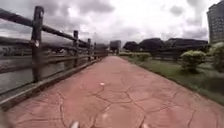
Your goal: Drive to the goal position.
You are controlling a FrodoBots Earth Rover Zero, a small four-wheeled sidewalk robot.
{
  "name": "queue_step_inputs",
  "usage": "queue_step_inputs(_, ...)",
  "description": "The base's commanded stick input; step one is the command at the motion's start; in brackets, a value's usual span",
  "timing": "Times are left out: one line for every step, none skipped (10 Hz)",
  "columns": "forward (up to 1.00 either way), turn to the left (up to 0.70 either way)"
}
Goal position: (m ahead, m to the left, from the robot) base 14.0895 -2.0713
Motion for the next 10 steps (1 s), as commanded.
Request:
queue_step_inputs(1.00,0.00)
queue_step_inputs(1.00,0.00)
queue_step_inputs(1.00,0.00)
queue_step_inputs(1.00,0.00)
queue_step_inputs(1.00,0.00)
queue_step_inputs(1.00,0.00)
queue_step_inputs(1.00,-0.06)
queue_step_inputs(1.00,-0.27)
queue_step_inputs(1.00,-0.22)
queue_step_inputs(1.00,-0.02)
